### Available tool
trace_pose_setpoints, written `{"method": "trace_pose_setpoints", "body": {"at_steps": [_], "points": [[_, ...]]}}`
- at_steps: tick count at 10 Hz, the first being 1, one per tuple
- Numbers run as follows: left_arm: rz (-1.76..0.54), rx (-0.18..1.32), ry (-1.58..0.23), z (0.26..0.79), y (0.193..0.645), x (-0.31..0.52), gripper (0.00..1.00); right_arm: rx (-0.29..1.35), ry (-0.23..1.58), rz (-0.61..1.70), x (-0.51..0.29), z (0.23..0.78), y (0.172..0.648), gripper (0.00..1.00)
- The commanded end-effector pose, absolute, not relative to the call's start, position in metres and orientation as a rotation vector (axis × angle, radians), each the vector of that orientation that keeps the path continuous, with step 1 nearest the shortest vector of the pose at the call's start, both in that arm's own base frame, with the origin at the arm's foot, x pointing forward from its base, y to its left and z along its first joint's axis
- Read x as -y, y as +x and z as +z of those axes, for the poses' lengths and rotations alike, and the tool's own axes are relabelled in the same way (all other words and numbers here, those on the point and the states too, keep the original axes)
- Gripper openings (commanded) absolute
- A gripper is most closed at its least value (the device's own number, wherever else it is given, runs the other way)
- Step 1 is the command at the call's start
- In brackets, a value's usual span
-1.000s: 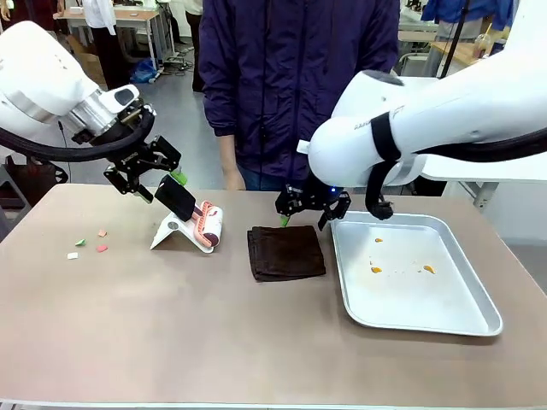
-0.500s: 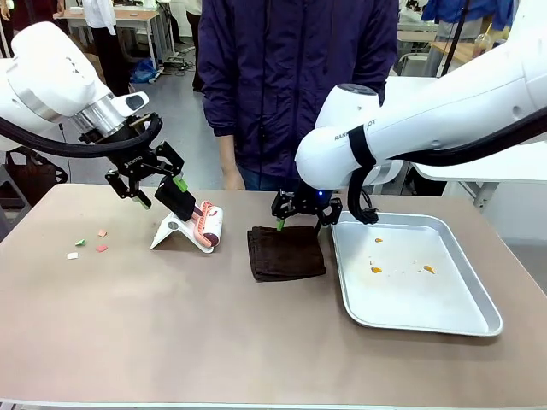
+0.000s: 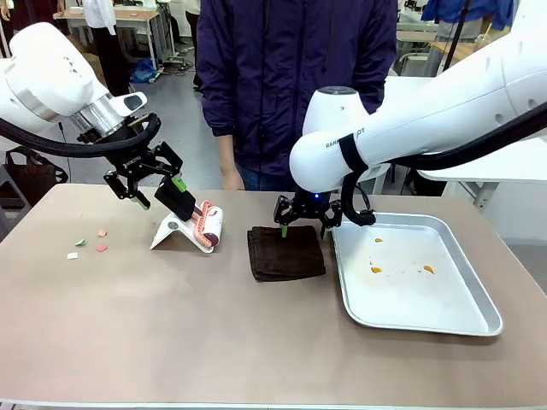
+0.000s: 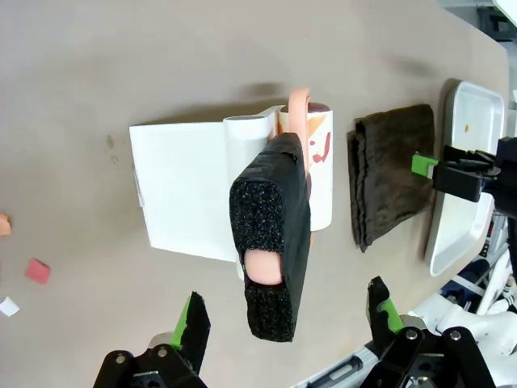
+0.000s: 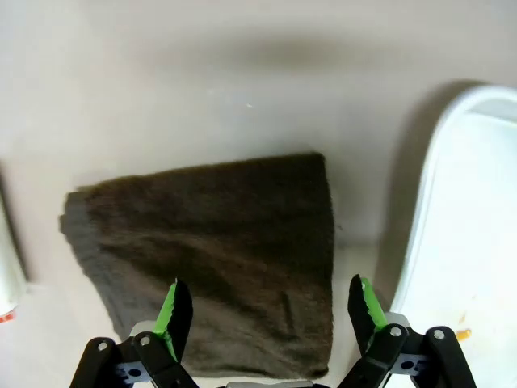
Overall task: Clean the surface of the table.
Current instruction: Hold the Lint Roller with your left hand and the towel with your right hand.
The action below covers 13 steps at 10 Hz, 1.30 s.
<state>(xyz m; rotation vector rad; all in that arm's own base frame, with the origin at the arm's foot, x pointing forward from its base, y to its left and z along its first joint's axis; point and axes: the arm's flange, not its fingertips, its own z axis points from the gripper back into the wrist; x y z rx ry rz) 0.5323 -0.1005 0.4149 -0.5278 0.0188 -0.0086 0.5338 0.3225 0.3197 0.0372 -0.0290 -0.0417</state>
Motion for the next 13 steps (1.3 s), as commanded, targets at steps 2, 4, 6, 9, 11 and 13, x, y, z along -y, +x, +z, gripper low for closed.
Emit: {"method": "trace_pose_setpoints", "body": {"at_steps": [2, 4, 6, 9, 11, 13], "points": [[0.025, -0.012, -0.541, 0.42, 0.527, 0.105, 1.0, 0.007, -0.054, -0.098, -0.326, 0.319, 0.532, 1.0], [0.025, -0.01, -0.556, 0.42, 0.527, 0.104, 1.0, -0.012, -0.034, -0.092, -0.324, 0.309, 0.531, 1.0], [0.025, -0.022, -0.548, 0.418, 0.527, 0.108, 1.0, -0.015, 0.004, -0.082, -0.325, 0.305, 0.531, 1.0], [0.041, -0.044, -0.527, 0.416, 0.529, 0.106, 1.0, -0.014, 0.036, -0.076, -0.329, 0.306, 0.531, 1.0], [0.05, -0.049, -0.53, 0.412, 0.532, 0.107, 1.0, -0.024, 0.068, -0.067, -0.331, 0.308, 0.53, 1.0], [0.064, -0.044, -0.543, 0.409, 0.534, 0.107, 1.0, -0.04, 0.101, -0.055, -0.332, 0.309, 0.529, 1.0]]}}
